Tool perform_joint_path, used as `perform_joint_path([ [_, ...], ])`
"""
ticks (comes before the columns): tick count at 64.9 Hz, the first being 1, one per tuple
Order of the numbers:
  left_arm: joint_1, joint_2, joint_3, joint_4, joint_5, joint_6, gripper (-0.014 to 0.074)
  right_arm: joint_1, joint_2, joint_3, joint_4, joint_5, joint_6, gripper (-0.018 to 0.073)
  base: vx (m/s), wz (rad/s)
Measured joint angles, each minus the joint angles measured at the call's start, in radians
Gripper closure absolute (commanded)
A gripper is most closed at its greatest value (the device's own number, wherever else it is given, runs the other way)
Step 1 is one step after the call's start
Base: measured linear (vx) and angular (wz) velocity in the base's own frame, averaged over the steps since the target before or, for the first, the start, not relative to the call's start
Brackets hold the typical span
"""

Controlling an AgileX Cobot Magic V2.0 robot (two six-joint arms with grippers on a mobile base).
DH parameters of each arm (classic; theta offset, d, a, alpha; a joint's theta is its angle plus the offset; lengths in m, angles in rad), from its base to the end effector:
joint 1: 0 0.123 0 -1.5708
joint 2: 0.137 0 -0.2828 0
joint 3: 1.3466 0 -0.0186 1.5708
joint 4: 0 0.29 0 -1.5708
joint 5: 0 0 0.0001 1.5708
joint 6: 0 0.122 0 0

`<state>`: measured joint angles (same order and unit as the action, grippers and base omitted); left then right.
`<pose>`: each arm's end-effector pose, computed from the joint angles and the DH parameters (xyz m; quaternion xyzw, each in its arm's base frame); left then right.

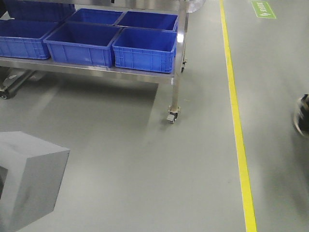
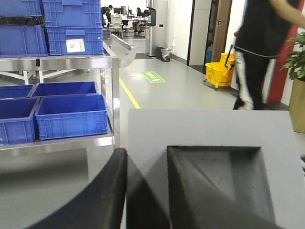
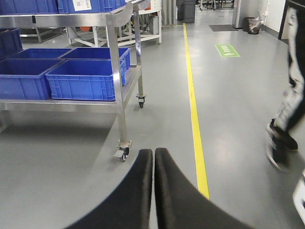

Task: Sort gray base to blue bin
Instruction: 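Drive away from the table holding the gray base in the left gripper, then drive down the aisle between blue bin shelves carrying the base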

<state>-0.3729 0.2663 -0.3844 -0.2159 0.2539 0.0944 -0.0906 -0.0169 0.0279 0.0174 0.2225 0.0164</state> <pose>0.1296 -0.0578 0.3060 0.1114 0.7135 -0.1858 0.6664 0.1272 -0.0111 0.1796 0.0456 0.7555 -0.0172 0.6533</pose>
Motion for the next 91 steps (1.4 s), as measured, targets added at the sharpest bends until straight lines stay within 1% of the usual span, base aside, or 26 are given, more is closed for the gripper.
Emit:
perform_joint_path([
  [28,0.000,0.000,0.000,0.000,0.000,0.000,0.0603,0.000,0.000,0.000,0.000,0.000,0.000,0.0564,0.39,0.05],
  [45,0.000,0.000,0.000,0.000,0.000,0.000,0.0603,0.000,0.000,0.000,0.000,0.000,0.000,0.0564,0.36,0.28],
  [58,0.000,0.000,0.000,0.000,0.000,0.000,0.0603,0.000,0.000,0.000,0.000,0.000,0.000,0.0564,0.33,0.61],
  [91,0.000,0.000,0.000,0.000,0.000,0.000,0.0603,0.000,0.000,0.000,0.000,0.000,0.000,0.0564,0.31,0.80],
])
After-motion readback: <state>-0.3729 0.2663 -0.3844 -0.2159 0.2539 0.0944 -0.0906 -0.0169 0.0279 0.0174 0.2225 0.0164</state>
